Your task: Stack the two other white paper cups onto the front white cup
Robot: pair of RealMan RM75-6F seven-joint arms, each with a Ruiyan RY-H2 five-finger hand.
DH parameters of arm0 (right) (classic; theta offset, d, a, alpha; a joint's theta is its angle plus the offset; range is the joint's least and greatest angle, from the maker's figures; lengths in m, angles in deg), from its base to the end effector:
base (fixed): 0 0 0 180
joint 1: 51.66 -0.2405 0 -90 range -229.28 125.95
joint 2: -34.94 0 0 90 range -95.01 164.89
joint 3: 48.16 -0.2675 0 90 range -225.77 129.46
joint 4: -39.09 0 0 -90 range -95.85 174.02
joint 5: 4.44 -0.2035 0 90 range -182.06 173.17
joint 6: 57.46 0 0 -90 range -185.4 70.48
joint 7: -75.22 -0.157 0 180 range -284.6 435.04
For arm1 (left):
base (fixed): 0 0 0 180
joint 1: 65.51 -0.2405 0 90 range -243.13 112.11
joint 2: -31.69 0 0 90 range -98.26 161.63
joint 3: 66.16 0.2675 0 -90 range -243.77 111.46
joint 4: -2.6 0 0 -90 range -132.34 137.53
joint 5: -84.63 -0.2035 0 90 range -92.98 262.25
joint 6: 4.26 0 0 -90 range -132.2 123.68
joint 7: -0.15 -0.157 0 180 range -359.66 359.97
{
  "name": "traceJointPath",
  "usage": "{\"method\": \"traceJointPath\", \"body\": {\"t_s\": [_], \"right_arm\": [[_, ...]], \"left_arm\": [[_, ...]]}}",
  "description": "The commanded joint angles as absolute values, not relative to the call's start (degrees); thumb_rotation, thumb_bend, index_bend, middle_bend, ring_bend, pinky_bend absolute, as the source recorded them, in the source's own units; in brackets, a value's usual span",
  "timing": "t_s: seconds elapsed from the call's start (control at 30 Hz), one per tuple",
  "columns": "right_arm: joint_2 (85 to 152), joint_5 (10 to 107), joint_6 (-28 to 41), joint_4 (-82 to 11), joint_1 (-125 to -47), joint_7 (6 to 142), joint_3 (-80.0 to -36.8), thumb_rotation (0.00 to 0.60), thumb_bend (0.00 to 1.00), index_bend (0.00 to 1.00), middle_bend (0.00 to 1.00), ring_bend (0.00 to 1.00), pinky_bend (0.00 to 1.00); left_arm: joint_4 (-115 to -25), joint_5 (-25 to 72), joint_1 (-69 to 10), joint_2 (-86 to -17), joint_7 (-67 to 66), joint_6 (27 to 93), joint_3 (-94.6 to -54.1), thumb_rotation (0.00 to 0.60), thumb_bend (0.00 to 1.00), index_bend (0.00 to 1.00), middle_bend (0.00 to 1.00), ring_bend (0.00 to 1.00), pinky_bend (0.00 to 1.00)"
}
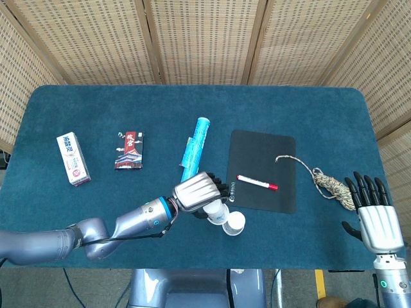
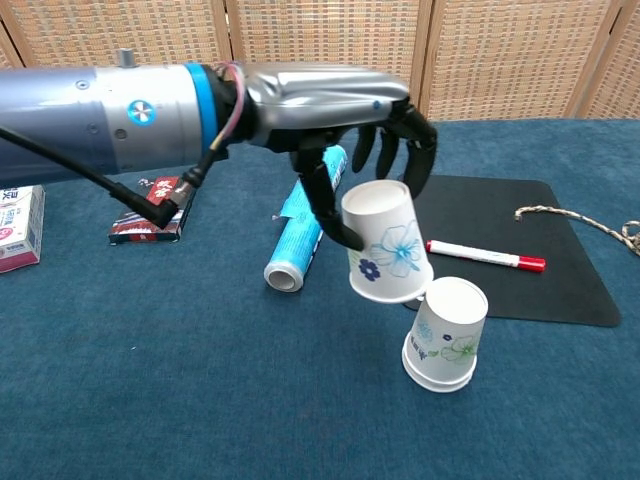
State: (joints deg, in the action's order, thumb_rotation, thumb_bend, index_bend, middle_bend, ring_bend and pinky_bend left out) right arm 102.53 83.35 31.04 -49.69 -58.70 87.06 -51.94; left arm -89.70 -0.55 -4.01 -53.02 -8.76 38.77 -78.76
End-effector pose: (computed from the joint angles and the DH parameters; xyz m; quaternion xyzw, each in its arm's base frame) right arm -0.3086 -0.2096 0.1647 0.6268 -0.2844 0.3655 0.6266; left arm 0.0146 0.3369 -0.0214 -0.8663 -0.1742 -0.4319 0.1805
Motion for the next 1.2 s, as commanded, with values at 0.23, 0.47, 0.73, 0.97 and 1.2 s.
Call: {"method": "traceJointPath", "body": {"t_s": [0.23,0.47,0.73,0.97,1.2], "right_arm": [[102.13,82.7,31.05,-49.56,-58.49,86.13,-52.68,0.6,0.0,0.0,0.0,0.0,0.0],[101.82,82.37,31.34,-49.68,-58.19,85.59,-53.18,0.6,0.0,0.0,0.0,0.0,0.0],[101.59,82.37,31.22,-49.59,-58.05,84.98,-53.36,0.6,0.0,0.0,0.0,0.0,0.0],[101.65,83.02,31.34,-49.83,-57.92,85.44,-53.15,0.6,0.0,0.0,0.0,0.0,0.0],[101.77,84.06,31.54,-50.38,-57.72,86.24,-52.65,0.6,0.0,0.0,0.0,0.0,0.0]], "left_arm": [[-91.37,2.58,-0.03,-55.17,-16.61,36.8,-80.32,0.6,0.13,0.53,0.41,0.42,0.45],[-88.08,5.44,3.35,-59.66,-21.34,34.74,-80.05,0.6,0.13,0.53,0.41,0.42,0.45],[-88.19,8.0,4.23,-60.2,-27.0,35.75,-79.02,0.6,0.0,0.2,0.08,0.06,0.17],[-92.04,8.82,2.24,-55.79,-27.79,40.02,-79.58,0.6,0.0,0.0,0.0,0.0,0.0],[-95.17,12.48,-4.5,-46.49,-31.31,48.74,-79.41,0.6,0.0,0.0,0.0,0.0,0.0]]}}
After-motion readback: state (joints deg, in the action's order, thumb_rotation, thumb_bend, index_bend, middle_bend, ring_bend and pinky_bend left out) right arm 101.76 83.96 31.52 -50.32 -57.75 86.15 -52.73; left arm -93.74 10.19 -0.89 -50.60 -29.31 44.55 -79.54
